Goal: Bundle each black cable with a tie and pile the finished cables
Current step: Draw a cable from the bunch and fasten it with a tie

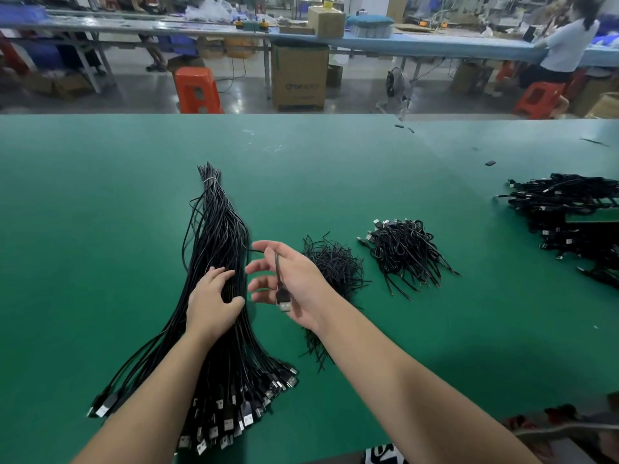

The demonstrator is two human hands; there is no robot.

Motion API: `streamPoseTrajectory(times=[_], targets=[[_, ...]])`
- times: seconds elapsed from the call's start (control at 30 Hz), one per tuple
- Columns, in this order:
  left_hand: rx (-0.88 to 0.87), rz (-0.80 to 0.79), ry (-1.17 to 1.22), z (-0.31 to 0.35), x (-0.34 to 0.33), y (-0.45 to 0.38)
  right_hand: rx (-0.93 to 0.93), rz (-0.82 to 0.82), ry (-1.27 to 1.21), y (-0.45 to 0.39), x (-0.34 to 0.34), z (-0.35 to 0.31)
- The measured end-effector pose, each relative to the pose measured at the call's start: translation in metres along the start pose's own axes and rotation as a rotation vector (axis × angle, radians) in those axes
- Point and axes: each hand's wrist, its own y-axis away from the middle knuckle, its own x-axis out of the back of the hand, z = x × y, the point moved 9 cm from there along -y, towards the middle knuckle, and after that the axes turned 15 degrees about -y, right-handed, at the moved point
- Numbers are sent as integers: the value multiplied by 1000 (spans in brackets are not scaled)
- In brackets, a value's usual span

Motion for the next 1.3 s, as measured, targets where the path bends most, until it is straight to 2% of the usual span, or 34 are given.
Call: streamPoseTrajectory(times=[0.13, 0.3, 0.53, 0.7, 0.93, 1.03, 1.17, 1.23, 1.3], targets=[[0, 28, -67, 3, 0, 3, 89, -40, 202, 10, -9, -3], [-53, 92, -209, 13, -1, 8, 367, 70, 677, 33, -8, -23], [-59, 107, -265, 15, -3, 10, 577, 162, 648, 55, -1, -54], [-46, 112, -262, 15, -1, 10, 561, 110, 580, 60, 3, -58], [-52, 109, -244, 18, 1, 12, 591, -74, 764, 83, -15, -54], [-37, 65, -262, 13, -4, 8, 534, -152, 708, 92, -20, -53], [64, -66, -179, 14, 2, -6, 441, -157, 584, 96, -16, -60], [26, 44, -178, 32, 30, -8, 410, -168, 561, 97, -15, -62], [-240, 238, -201, 76, 63, 2, 362, -224, 554, 97, -18, -58]])
